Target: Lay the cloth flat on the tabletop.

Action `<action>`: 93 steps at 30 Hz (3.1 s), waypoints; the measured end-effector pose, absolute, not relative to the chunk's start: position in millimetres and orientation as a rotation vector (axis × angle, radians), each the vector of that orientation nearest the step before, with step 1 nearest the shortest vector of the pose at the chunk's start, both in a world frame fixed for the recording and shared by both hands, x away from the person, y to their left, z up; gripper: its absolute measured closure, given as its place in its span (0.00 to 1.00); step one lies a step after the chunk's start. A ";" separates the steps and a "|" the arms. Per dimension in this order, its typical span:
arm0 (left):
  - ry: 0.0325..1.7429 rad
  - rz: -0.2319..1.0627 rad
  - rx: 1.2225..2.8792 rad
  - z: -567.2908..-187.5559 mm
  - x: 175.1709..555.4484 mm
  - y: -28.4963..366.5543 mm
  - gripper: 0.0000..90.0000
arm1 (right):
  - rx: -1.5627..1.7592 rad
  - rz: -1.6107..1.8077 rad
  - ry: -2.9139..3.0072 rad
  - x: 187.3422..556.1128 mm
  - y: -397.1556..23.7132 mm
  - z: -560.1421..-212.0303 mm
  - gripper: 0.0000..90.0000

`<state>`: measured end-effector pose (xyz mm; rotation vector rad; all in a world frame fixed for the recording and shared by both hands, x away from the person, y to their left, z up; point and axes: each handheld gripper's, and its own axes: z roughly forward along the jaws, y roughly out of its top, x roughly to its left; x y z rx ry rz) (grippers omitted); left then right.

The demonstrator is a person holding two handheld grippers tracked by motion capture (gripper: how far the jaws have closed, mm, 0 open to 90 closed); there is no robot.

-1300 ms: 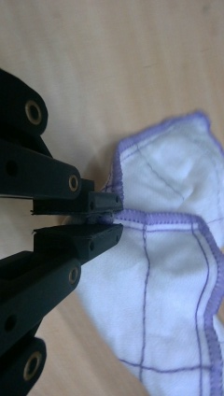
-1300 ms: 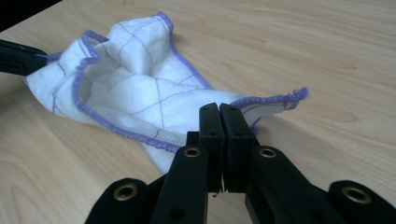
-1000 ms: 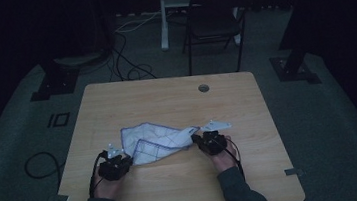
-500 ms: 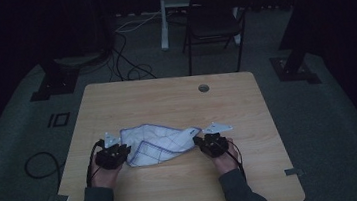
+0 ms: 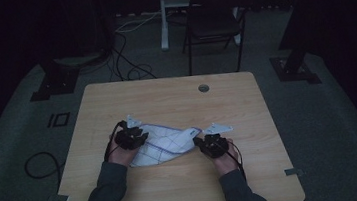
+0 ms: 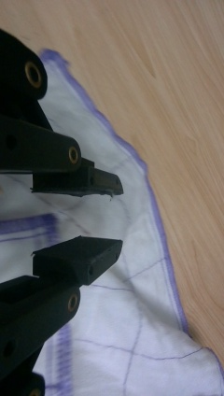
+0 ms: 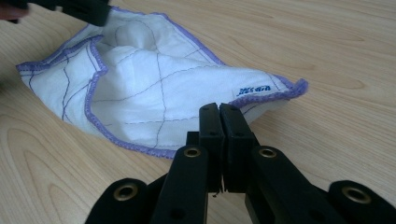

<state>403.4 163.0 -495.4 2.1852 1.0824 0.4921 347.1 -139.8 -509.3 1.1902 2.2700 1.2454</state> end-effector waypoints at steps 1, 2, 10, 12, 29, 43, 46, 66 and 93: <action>1.082 0.490 2.191 -495.4 409.0 159.2 0.73 | 1.190 1.245 2.271 347.1 -139.7 -509.4 0.99; 1.082 0.489 2.197 -495.3 413.1 156.0 0.73 | 1.189 1.245 2.272 347.1 -139.6 -509.5 0.99; 1.040 0.461 2.286 -505.0 437.9 126.0 0.70 | 1.185 1.251 2.273 345.7 -139.6 -510.0 0.99; 1.035 0.431 2.314 -510.3 443.5 118.5 0.69 | 1.184 1.251 2.274 345.4 -139.7 -510.1 0.99; 1.104 0.423 2.351 -519.9 455.6 118.4 0.97 | 1.171 1.259 2.266 341.6 -143.0 -508.4 1.00; 1.276 0.426 2.238 -520.1 464.0 160.7 0.96 | 1.241 1.234 2.213 347.7 -167.6 -509.1 1.00; 1.281 0.431 2.227 -519.6 461.6 161.8 0.95 | 1.250 1.219 2.217 351.3 -169.8 -510.2 1.00; 1.028 0.384 2.200 -504.3 374.5 145.3 0.79 | 1.266 1.129 2.182 376.7 -181.7 -501.4 1.00; 0.990 0.298 2.216 -521.3 340.8 125.5 0.96 | 1.282 1.141 2.177 371.9 -188.0 -509.1 0.96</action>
